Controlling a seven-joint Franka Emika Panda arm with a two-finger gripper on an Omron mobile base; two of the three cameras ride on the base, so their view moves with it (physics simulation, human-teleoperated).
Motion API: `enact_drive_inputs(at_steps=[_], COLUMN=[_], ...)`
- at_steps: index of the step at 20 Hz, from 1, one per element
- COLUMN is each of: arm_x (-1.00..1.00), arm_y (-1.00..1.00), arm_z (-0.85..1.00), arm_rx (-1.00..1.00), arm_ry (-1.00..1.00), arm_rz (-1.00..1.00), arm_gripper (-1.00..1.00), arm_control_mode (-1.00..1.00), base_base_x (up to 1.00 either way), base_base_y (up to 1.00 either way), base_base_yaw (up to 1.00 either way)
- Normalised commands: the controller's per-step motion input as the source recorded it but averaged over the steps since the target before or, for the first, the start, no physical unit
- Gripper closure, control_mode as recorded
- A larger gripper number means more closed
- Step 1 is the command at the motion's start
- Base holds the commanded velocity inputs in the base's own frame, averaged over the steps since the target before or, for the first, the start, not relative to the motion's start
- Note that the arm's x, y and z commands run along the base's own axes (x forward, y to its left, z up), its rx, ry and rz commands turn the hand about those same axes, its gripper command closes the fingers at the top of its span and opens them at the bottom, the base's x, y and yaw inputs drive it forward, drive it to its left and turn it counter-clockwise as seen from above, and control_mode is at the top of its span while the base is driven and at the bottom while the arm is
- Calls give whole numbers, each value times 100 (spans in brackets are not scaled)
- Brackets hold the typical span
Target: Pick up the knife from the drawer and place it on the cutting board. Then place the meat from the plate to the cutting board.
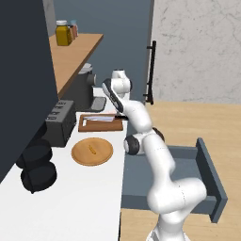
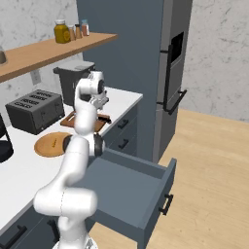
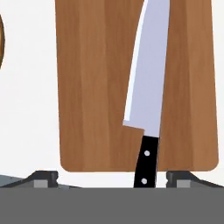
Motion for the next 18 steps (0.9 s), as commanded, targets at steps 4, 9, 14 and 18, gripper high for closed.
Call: enact_drive_inputs(at_steps=[4, 9, 14, 18], arm_x=[-100, -100, -100, -96], arm_y=[-8, -28, -48, -34], arm_z=[23, 4, 0, 27], arm_rx=[1, 4, 5, 0], arm_ry=[-27, -24, -21, 34], arm_rz=[-6, -5, -9, -19], arm_gripper=[-100, -100, -100, -100], arm_control_mode=[-100, -100, -100, -100], base_base_x=[0, 0, 0, 0], base_base_y=[0, 0, 0, 0], base_base_yaw=[0, 0, 0, 0])
